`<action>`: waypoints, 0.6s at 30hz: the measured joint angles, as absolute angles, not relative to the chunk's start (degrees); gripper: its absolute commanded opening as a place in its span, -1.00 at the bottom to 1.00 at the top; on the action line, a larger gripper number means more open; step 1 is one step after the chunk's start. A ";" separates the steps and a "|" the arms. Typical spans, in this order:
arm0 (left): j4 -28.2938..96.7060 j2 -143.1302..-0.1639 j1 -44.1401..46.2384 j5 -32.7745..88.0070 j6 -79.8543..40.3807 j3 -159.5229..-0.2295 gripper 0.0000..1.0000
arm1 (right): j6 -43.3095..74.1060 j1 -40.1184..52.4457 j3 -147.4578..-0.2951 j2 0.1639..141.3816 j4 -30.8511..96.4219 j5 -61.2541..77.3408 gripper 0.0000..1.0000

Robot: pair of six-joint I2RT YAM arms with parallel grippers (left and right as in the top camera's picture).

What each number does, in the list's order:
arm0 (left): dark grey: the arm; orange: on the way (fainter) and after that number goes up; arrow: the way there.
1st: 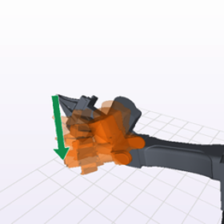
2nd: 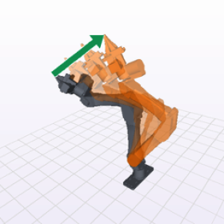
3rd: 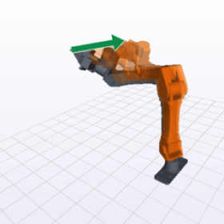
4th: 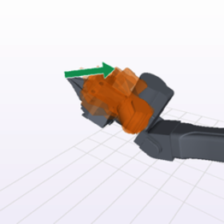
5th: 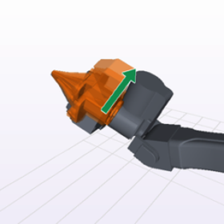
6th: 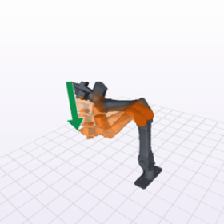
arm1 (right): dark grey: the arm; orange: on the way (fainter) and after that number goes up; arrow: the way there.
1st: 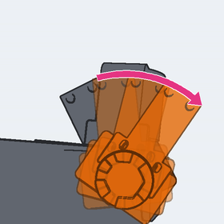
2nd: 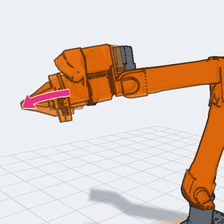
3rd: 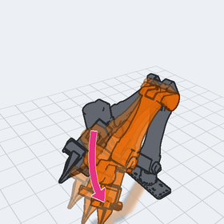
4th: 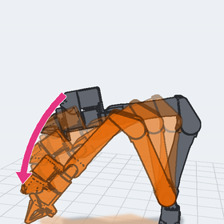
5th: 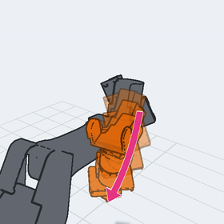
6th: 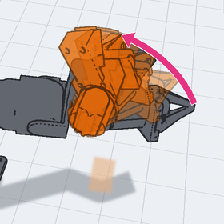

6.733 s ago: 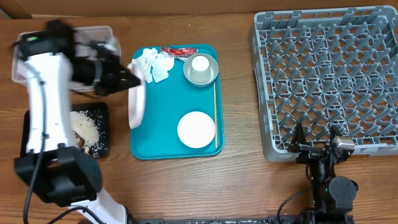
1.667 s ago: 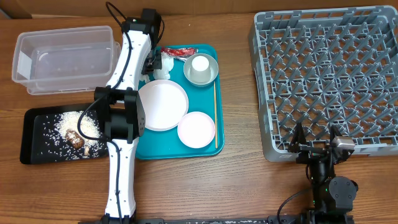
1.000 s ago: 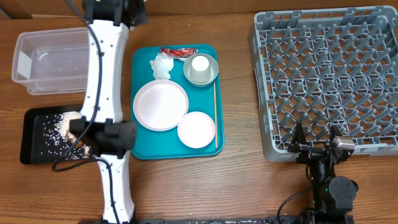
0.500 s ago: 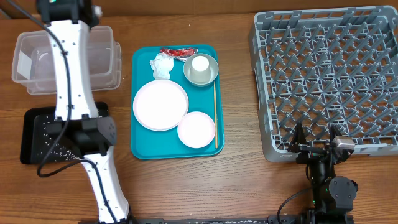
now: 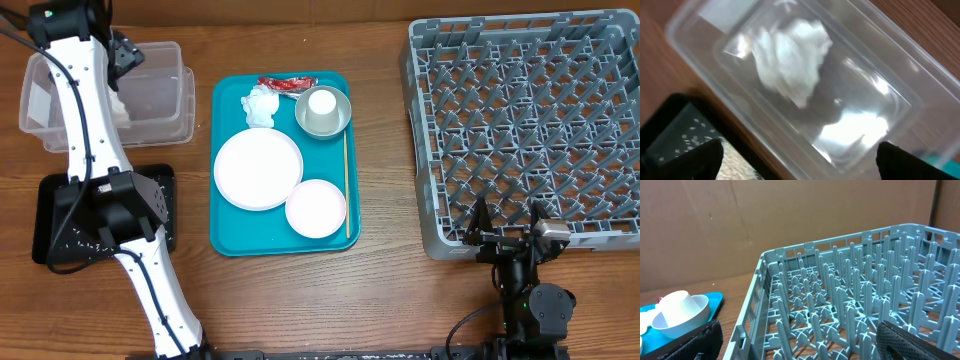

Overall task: Sort waste into correct bins and load items into the dishwasher
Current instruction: 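Carry the tissues left and drop them into the clear plastic bin, then return the left gripper to the teal tray and grasp remaining tissue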

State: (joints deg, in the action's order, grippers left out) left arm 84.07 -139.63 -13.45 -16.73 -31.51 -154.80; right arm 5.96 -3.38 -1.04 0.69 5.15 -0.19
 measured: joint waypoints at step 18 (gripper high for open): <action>84.44 -139.63 4.60 15.42 -14.61 -154.80 0.43 | 5.96 -3.38 -1.04 0.69 5.15 -0.21 1.00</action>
